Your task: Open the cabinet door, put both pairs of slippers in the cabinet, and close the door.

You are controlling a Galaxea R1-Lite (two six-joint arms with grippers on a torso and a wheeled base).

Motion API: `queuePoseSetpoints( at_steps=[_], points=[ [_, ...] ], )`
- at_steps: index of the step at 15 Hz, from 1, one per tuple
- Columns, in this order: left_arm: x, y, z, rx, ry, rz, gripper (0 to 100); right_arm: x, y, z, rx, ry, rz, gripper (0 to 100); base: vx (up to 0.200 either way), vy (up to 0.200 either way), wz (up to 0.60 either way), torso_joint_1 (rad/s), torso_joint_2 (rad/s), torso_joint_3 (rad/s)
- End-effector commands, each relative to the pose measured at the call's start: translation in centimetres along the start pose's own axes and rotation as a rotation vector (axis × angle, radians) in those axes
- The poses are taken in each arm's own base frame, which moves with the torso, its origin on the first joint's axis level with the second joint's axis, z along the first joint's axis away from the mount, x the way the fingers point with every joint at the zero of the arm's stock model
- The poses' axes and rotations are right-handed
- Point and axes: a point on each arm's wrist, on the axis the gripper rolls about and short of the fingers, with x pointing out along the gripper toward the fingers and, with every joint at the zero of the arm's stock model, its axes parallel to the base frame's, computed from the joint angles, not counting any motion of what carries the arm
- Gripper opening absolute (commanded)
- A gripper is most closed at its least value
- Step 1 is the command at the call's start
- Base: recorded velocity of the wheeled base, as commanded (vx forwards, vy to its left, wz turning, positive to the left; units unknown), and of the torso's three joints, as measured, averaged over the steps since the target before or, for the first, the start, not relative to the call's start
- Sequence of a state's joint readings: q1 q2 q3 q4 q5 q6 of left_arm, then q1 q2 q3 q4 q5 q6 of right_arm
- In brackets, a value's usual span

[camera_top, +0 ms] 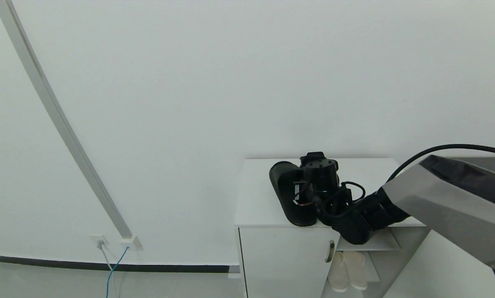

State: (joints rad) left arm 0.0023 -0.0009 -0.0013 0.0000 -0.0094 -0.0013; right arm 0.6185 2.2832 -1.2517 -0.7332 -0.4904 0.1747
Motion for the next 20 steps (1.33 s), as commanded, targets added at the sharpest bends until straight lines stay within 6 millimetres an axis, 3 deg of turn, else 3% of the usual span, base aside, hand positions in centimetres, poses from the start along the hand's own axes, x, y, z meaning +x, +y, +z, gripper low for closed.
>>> queuePoseSetpoints(
  at_steps=[1,5,8,11,20],
  points=[
    [0.0,0.0,0.0,0.000,0.001,0.001,0,-4.8,-0.3,2.7,0.005,-0.023,0.072,0,0.000,0.000,0.00,0.000,0.00,0.000],
    [0.0,0.0,0.0,0.000,0.001,0.001,0,-11.7,-1.5,2.1,-0.041,0.015,0.303,0,0.000,0.000,0.00,0.000,0.00,0.000],
    [0.0,0.0,0.0,0.001,0.002,0.001,0,-14.9,-2.8,0.3,-0.122,-0.021,0.430,0,0.000,0.000,0.00,0.000,0.00,0.000],
    [0.0,0.0,0.0,0.003,0.002,0.001,0,-15.4,-3.6,-0.8,-0.249,-0.134,0.453,0,0.000,0.000,0.00,0.000,0.00,0.000],
    [0.0,0.0,0.0,0.000,0.002,0.001,0,-15.0,-4.1,-0.6,-0.255,-0.151,0.428,0,0.000,0.000,0.00,0.000,0.00,0.000]
  ],
)
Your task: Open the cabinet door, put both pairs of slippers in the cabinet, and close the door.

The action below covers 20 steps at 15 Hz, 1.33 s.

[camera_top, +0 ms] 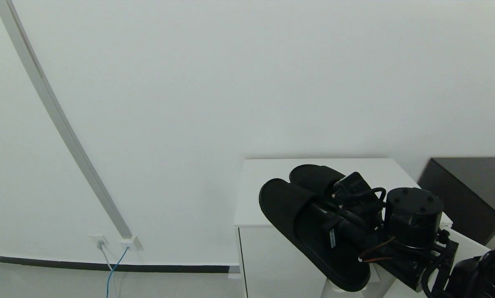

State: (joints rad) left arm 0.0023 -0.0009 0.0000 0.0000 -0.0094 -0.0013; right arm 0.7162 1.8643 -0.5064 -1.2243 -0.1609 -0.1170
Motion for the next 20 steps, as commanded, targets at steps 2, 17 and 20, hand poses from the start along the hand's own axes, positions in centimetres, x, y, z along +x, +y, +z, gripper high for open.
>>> queuePoseSetpoints(
  at_steps=[2,17,20],
  points=[
    [-0.01,0.00,0.04,0.000,-0.001,0.001,0,0.23,-0.18,-0.10,-0.001,0.004,-0.007,0,-0.100,0.000,0.00,0.001,0.00,-0.001],
    [-0.01,0.00,0.04,-0.003,-0.001,0.002,0,0.25,-0.17,-0.63,-0.005,0.023,-0.011,0,-0.107,0.000,0.00,0.002,0.00,0.002],
    [-0.01,0.00,0.04,-0.003,-0.001,0.002,0,0.14,-0.17,-0.80,-0.006,0.030,-0.010,0,0.000,0.000,0.00,0.000,0.00,0.000]
  ],
)
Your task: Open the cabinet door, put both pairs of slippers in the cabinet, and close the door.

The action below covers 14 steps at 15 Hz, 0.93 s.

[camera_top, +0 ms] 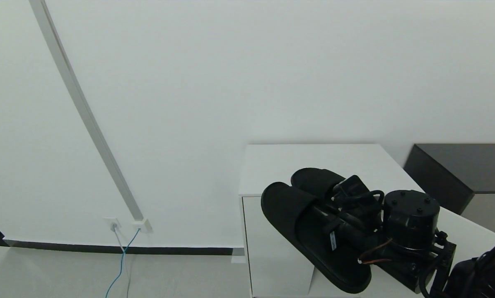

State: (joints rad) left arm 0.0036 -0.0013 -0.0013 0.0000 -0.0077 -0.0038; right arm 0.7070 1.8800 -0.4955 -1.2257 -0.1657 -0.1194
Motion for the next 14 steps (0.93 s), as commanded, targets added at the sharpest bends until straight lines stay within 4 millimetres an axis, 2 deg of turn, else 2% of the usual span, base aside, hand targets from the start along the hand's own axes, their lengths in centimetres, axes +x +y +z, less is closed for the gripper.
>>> queuePoseSetpoints(
  at_steps=[1,5,14],
  points=[
    [0.02,0.00,-0.03,0.001,0.003,-0.001,0,-0.01,0.03,-0.19,-0.001,0.007,0.001,0,0.000,0.000,0.00,0.000,0.00,0.000],
    [0.01,0.00,0.01,0.001,0.001,-0.001,0,-0.04,0.12,-0.22,-0.002,0.008,0.004,0,0.000,0.000,0.00,0.000,0.00,0.000],
    [0.02,0.00,-0.03,0.001,0.003,-0.001,0,-0.02,0.34,-0.51,-0.005,0.019,0.012,0,0.000,-0.200,0.00,0.001,0.00,0.003]
  ],
)
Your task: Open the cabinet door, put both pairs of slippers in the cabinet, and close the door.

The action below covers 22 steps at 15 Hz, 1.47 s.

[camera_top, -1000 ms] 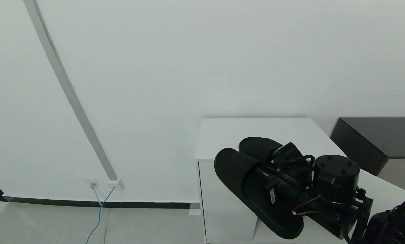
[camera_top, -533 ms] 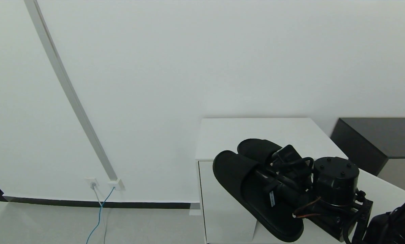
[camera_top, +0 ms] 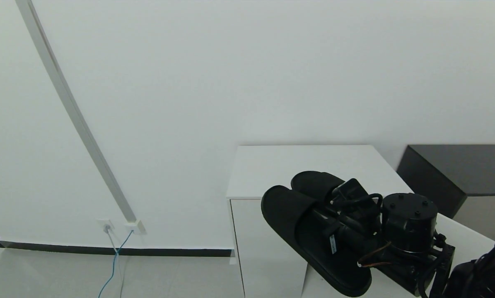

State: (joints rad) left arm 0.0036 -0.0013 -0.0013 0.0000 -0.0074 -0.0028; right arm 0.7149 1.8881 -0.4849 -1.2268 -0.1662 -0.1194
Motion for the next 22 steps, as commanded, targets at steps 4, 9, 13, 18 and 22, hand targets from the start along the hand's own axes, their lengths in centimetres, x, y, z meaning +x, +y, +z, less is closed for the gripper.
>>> queuePoseSetpoints(
  at_steps=[4,9,13,18,22],
  points=[
    [0.0,0.0,0.0,0.000,0.001,-0.001,0,0.0,0.0,-0.1,0.000,0.006,0.001,0,0.000,-0.200,0.00,0.004,0.00,0.000],
    [0.0,0.0,0.0,0.000,0.001,-0.001,0,0.2,0.1,-0.6,-0.004,0.024,0.002,0,0.000,-0.200,0.00,0.001,0.00,0.001],
    [0.0,0.0,0.0,-0.002,0.001,-0.001,0,0.0,0.1,-1.1,-0.006,0.042,0.002,0,0.000,-0.100,0.00,0.000,0.00,0.001],
    [0.0,0.0,0.0,-0.002,0.001,-0.001,0,-0.1,0.1,-1.3,-0.007,0.051,0.008,0,0.000,0.000,0.00,0.000,0.00,0.000],
    [0.0,0.0,0.0,-0.002,0.003,-0.001,0,-0.1,0.1,-1.3,-0.008,0.052,0.008,0,0.000,0.000,0.00,0.000,0.00,0.000]
  ],
)
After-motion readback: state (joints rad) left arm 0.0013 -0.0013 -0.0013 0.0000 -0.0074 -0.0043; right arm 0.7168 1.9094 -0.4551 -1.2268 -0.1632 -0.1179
